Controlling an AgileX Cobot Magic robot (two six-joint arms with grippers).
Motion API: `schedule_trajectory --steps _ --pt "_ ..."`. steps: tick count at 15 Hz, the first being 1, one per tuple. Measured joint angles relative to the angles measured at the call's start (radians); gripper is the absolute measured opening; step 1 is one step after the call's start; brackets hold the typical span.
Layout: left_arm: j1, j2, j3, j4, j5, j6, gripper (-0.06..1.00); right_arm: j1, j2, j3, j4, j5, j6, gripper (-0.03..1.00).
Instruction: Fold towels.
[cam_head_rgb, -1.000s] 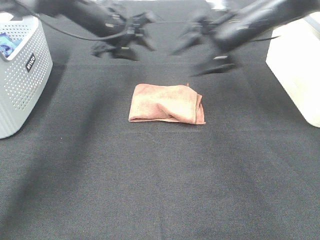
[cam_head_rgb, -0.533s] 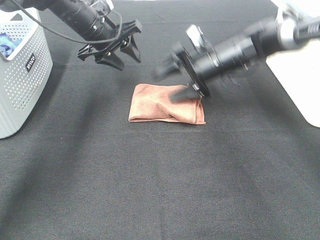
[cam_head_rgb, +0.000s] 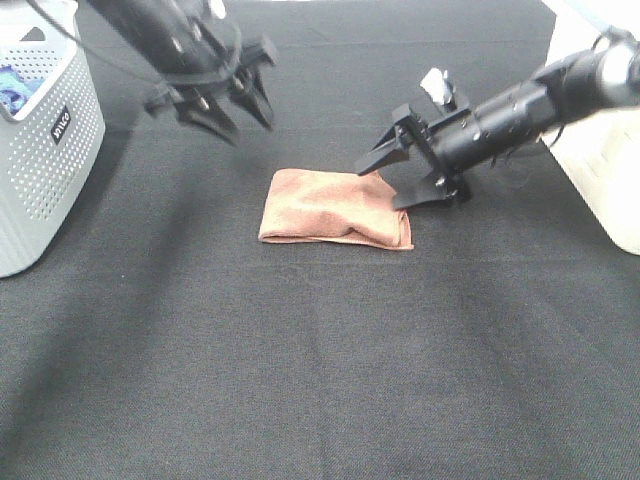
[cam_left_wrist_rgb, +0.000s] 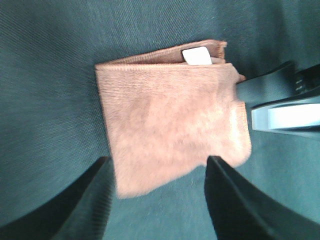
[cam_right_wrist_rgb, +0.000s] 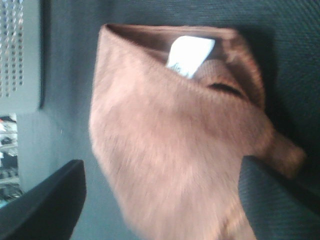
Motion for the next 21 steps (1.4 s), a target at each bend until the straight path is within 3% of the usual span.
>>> schedule_trajectory --steps 2,3,5,10,13,18,19,21 --pt "0.000 -0.089 0.000 0.073 0.074 0.000 0.53 0.000 -0.106 0.000 -0.109 0.065 0.099 0.79" --pt "0.000 -0.089 0.000 0.073 0.074 0.000 0.53 0.000 -0.106 0.000 -0.109 0.065 0.099 0.79" --pt "0.000 -0.168 0.000 0.151 0.124 0.000 0.53 0.000 -0.199 0.000 -0.186 0.150 0.155 0.79" --pt "0.000 -0.402 0.033 0.330 0.135 -0.050 0.53 0.001 -0.505 0.033 -0.442 0.170 0.333 0.79" --pt "-0.001 -0.630 0.273 0.402 0.135 -0.060 0.53 0.001 -0.720 0.161 -0.553 0.172 0.389 0.79" --pt "-0.001 -1.092 0.821 0.408 0.093 -0.087 0.53 0.001 -1.154 0.541 -0.614 0.173 0.402 0.79" --pt "-0.001 -1.092 0.821 0.408 0.093 -0.087 0.53 0.001 -1.154 0.541 -0.614 0.173 0.402 0.79" --pt "-0.001 -1.256 1.006 0.409 0.075 -0.088 0.53 0.001 -1.313 0.712 -0.650 0.129 0.402 0.79"
